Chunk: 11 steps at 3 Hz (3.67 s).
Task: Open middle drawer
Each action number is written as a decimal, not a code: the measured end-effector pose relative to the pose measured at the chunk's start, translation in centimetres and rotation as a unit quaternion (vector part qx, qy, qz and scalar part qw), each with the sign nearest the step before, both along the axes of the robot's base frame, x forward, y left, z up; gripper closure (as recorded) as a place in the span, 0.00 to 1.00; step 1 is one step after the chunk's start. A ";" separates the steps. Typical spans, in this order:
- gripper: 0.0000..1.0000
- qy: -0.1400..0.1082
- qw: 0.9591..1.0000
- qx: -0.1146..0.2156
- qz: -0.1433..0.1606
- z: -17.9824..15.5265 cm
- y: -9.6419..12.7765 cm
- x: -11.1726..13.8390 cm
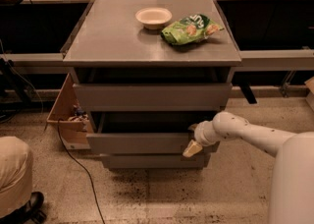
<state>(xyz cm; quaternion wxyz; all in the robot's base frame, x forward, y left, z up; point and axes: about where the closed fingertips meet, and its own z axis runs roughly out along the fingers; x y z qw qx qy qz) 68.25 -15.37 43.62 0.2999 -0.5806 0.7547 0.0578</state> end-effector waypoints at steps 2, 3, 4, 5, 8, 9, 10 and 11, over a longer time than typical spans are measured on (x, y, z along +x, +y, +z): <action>0.04 0.023 0.999 -0.017 0.027 2.0 -0.6 -4.8; 0.00 0.034 0.998 -0.025 0.042 2.2 -0.3 -5.8; 0.00 0.044 0.997 -0.026 0.053 1.9 0.1 -5.8; 0.00 0.069 0.995 -0.024 0.062 0.9 0.7 -5.3; 0.74 0.141 0.987 -0.021 0.074 0.4 0.4 -7.0; 0.96 0.149 0.986 -0.024 0.071 1.4 -0.2 -8.3; 0.59 0.152 0.986 -0.027 0.070 1.7 -0.4 -8.8; 0.33 0.152 0.985 -0.041 0.068 4.5 -0.7 -9.6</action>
Offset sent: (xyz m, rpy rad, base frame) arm -0.0743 -0.0091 0.0342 -0.0657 0.0736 0.0972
